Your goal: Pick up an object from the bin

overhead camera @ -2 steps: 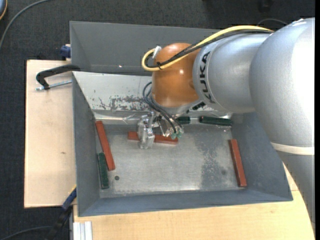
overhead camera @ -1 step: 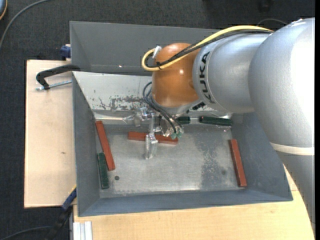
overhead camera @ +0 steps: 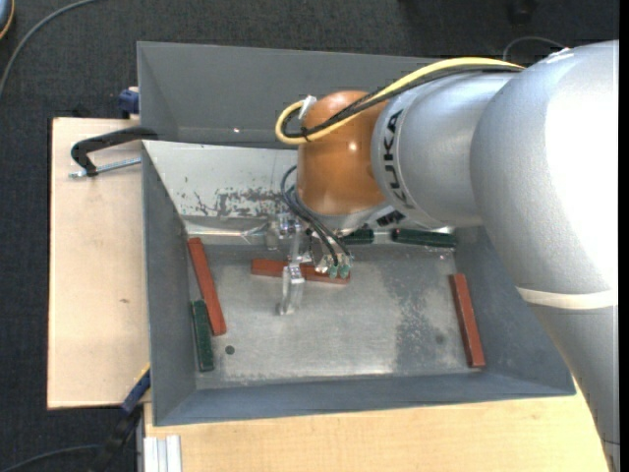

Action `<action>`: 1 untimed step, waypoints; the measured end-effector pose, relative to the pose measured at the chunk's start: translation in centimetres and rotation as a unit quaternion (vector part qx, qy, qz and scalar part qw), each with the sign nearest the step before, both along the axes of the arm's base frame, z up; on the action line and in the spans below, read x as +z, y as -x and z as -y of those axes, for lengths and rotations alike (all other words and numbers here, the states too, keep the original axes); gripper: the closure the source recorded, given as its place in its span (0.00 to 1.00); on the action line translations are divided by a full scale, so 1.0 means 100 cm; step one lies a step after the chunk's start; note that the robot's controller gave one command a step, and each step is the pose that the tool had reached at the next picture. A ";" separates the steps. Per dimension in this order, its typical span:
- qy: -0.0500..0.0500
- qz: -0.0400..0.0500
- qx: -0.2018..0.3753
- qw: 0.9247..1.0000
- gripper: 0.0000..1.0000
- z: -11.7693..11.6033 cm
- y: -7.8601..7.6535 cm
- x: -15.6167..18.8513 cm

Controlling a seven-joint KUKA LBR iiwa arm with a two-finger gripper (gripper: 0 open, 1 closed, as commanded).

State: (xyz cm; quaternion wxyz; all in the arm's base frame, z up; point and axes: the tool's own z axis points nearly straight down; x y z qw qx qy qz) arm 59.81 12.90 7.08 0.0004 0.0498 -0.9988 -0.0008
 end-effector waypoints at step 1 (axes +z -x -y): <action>0.000 0.000 0.000 1.000 1.00 0.000 0.000 0.000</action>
Offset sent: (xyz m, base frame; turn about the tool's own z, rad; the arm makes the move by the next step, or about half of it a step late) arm 0.0000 0.0000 0.0000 0.0000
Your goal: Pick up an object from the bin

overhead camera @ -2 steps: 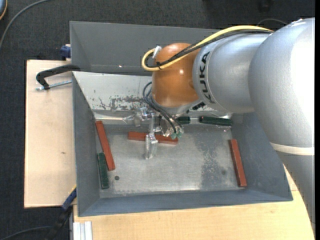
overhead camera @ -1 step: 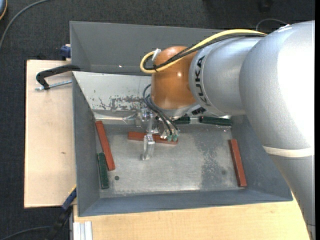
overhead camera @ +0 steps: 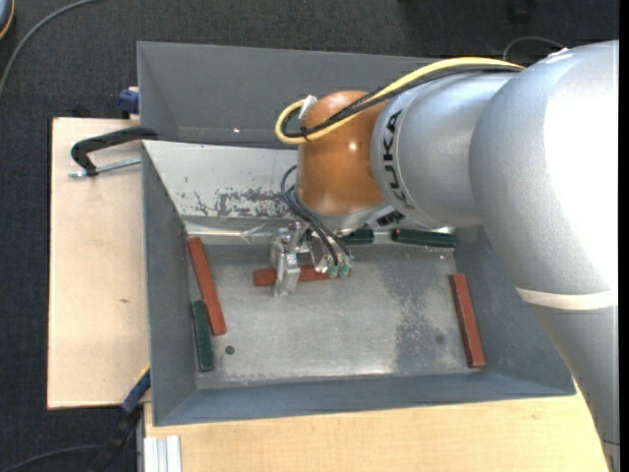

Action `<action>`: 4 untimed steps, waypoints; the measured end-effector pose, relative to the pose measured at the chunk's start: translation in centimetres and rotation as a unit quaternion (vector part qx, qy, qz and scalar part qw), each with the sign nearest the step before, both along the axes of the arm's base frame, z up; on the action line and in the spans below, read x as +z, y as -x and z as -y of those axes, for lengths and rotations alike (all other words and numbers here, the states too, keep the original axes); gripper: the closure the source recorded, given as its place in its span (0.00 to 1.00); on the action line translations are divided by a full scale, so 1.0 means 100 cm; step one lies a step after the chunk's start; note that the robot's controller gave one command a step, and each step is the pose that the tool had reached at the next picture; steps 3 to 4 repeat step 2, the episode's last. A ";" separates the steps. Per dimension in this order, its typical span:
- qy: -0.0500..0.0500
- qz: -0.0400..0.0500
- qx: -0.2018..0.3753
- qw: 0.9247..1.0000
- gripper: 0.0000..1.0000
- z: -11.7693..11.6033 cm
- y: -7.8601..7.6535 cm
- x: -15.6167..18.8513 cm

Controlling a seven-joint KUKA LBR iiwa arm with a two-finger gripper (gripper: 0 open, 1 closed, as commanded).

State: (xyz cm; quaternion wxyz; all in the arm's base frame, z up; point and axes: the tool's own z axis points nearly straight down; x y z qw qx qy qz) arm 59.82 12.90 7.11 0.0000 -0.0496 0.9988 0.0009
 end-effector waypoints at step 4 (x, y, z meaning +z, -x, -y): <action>0.000 0.008 0.130 0.991 1.00 0.007 0.000 0.276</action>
Offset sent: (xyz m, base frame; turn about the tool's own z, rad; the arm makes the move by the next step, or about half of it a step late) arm -0.0267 -0.0013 0.1228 0.0359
